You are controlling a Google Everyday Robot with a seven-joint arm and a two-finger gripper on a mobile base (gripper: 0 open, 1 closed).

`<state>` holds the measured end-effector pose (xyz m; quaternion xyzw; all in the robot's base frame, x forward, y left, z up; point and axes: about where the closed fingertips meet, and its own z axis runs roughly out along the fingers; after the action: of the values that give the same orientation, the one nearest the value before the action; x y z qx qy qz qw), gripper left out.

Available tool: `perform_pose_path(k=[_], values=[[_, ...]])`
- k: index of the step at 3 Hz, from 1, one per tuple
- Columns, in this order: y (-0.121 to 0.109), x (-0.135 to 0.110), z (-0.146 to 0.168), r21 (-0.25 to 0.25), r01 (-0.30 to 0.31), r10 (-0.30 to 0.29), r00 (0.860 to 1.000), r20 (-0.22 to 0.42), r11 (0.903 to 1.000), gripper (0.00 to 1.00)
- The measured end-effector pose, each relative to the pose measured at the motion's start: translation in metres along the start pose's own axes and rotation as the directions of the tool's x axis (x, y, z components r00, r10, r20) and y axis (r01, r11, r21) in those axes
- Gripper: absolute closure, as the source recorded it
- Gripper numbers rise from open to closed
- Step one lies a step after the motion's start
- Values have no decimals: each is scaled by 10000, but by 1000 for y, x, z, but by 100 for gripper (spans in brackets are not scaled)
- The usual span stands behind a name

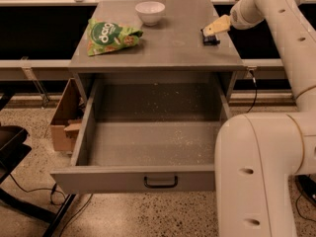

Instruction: Place rxbar blueberry into top drawer

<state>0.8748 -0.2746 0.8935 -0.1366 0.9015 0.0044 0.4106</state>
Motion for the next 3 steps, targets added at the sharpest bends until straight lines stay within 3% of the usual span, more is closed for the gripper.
perform_pose_path(k=[1, 2, 3], values=[[-4, 18, 29, 361, -994, 1009, 9939, -444, 9944, 0], [-5, 22, 41, 527, -1267, 1294, 9903, -498, 9905, 0], [3, 14, 47, 533, -1155, 1177, 9923, -396, 9919, 0]])
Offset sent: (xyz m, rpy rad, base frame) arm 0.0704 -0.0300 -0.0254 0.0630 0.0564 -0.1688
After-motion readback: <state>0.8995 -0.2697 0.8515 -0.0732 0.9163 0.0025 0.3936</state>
